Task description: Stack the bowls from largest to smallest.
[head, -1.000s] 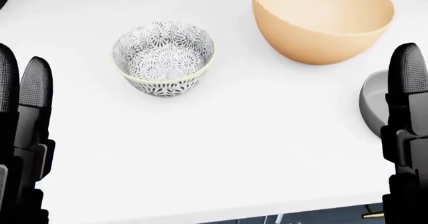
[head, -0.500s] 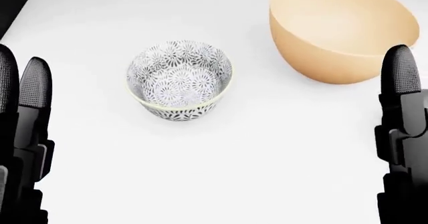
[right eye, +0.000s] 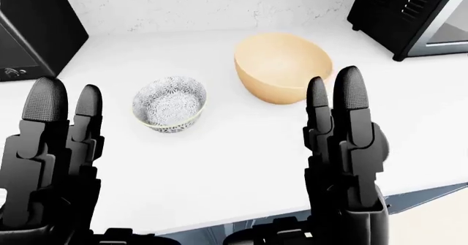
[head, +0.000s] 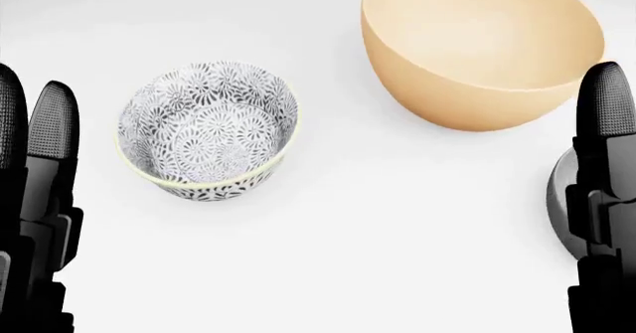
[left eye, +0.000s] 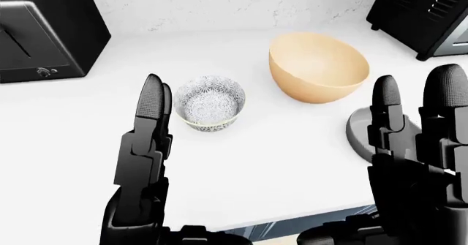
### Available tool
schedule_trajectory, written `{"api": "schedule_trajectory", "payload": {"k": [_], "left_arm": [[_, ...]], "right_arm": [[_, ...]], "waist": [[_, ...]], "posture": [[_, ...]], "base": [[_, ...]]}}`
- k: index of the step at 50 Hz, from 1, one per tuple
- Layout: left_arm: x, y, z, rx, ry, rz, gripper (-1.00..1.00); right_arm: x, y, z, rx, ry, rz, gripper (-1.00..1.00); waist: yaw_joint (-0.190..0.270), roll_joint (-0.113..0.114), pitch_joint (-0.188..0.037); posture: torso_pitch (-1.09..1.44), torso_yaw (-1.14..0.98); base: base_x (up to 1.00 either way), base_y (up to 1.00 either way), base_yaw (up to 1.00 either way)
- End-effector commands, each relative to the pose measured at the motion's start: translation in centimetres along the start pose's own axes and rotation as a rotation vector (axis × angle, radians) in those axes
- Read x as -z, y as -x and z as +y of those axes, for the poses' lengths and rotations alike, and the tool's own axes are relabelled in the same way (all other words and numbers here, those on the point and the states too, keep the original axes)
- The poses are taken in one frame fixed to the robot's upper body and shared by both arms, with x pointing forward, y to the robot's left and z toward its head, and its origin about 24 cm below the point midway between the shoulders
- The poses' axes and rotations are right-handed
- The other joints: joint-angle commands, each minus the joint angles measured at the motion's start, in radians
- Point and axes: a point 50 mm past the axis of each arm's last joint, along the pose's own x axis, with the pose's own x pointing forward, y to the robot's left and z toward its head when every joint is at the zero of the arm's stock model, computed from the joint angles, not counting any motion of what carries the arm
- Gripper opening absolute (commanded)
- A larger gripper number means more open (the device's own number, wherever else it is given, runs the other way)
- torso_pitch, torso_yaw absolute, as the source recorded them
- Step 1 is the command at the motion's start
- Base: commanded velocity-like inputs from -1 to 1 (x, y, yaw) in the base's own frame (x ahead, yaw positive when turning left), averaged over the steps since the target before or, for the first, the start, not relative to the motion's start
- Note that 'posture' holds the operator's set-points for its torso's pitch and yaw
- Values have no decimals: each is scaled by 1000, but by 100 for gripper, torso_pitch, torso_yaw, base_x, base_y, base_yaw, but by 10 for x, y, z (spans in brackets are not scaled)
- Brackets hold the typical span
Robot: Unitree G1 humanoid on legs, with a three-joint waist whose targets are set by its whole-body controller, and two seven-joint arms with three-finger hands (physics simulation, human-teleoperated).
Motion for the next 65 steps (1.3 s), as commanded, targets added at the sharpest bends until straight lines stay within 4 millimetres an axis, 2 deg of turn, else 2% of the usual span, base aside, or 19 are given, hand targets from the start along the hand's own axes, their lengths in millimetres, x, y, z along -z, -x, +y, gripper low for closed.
{"api": "schedule_trajectory", "payload": {"k": [1, 22, 28, 33, 38, 42, 50, 58, 65], "left_arm": [[-10, -1, 3, -22, -6, -59, 100], [-10, -1, 3, -20, -9, -60, 100], [-10, -1, 3, -19, -9, -60, 100], [-11, -2, 3, -19, -9, -62, 100], [-11, -2, 2, -16, -9, -61, 100], [-10, -2, 2, -15, -8, -58, 100], [-10, -2, 1, -14, -10, -56, 100], [-10, -3, 1, -14, -9, -54, 100], [-10, -3, 1, -13, -14, -53, 100]], "right_arm": [[-11, -2, 0, 4, 1, -69, 100], [-16, -4, 2, -30, -11, -68, 100], [-12, -12, -4, 6, 41, -27, 100], [-12, -14, -7, -35, 39, -26, 100], [-13, -18, -18, -42, 73, -35, 100], [-15, -25, -30, -37, 110, -38, 100], [-23, -42, -40, -57, 163, -91, 100], [-35, -69, -42, -76, 211, -169, 100], [-46, -89, -35, -86, 208, -233, 100]], "waist": [[0, -3, -9], [-3, -4, -3], [-1, -6, -3], [0, -8, -4], [1, -11, -5], [1, -14, -5], [1, -18, -4], [1, -22, -1], [3, -24, 4]], "posture": [[0, 0], [0, 0], [0, 0], [0, 0], [0, 0], [0, 0], [0, 0], [0, 0], [0, 0]], "base": [[0, 0, 0], [0, 0, 0], [0, 0, 0], [0, 0, 0], [0, 0, 0], [0, 0, 0], [0, 0, 0], [0, 0, 0], [0, 0, 0]]}}
